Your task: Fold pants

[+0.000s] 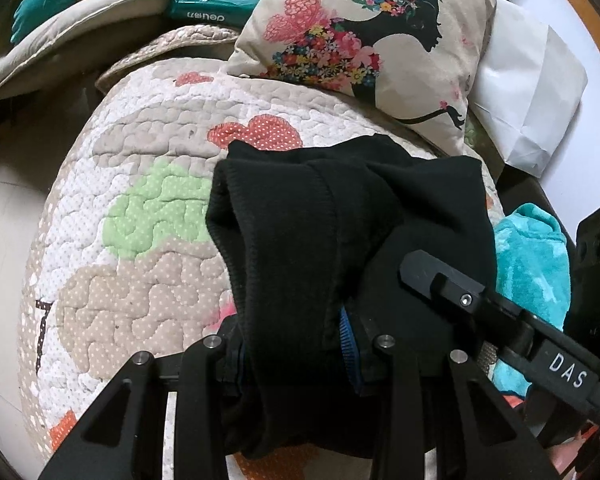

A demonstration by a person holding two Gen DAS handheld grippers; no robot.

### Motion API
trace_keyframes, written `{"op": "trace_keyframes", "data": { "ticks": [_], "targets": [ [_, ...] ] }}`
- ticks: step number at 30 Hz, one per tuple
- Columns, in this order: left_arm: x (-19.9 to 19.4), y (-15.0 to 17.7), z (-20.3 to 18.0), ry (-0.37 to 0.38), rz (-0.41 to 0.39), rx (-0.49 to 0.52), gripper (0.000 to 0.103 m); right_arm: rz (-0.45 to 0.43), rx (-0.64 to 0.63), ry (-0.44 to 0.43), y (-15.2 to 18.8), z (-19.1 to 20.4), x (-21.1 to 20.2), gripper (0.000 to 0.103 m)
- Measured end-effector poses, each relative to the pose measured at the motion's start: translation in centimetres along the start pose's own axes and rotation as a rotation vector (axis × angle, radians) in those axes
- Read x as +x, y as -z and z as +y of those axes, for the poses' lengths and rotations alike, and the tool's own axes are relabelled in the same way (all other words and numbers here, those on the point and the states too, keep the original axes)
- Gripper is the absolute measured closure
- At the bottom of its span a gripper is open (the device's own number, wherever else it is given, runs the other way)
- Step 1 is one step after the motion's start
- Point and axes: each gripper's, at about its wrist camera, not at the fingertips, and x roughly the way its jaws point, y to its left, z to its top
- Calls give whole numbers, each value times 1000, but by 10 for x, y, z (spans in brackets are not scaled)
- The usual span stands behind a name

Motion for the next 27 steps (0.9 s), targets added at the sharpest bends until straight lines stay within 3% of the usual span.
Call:
{"op": "trace_keyframes", "data": {
  "ticks": [8, 11, 12, 14, 20, 27],
  "targets": [
    [14, -3, 7, 4, 30, 5, 67, 9, 19, 5, 1, -8, 9, 55],
    [20, -3, 13, -16, 43, -4, 57, 18, 64, 20, 4, -20, 14, 48],
    [23, -3, 19, -14, 53, -27, 53, 18, 77, 27, 6, -24, 14, 41],
    [27, -5, 33, 36, 80, -88, 48, 10, 104, 40, 8, -32, 12, 38],
    [29, -8, 70, 189, 117, -278, 48, -51, 148, 32, 10, -44, -5, 34],
    [33, -7, 87, 295, 129, -377, 46, -37, 139, 68, 23, -44, 1, 28]
  ]
}}
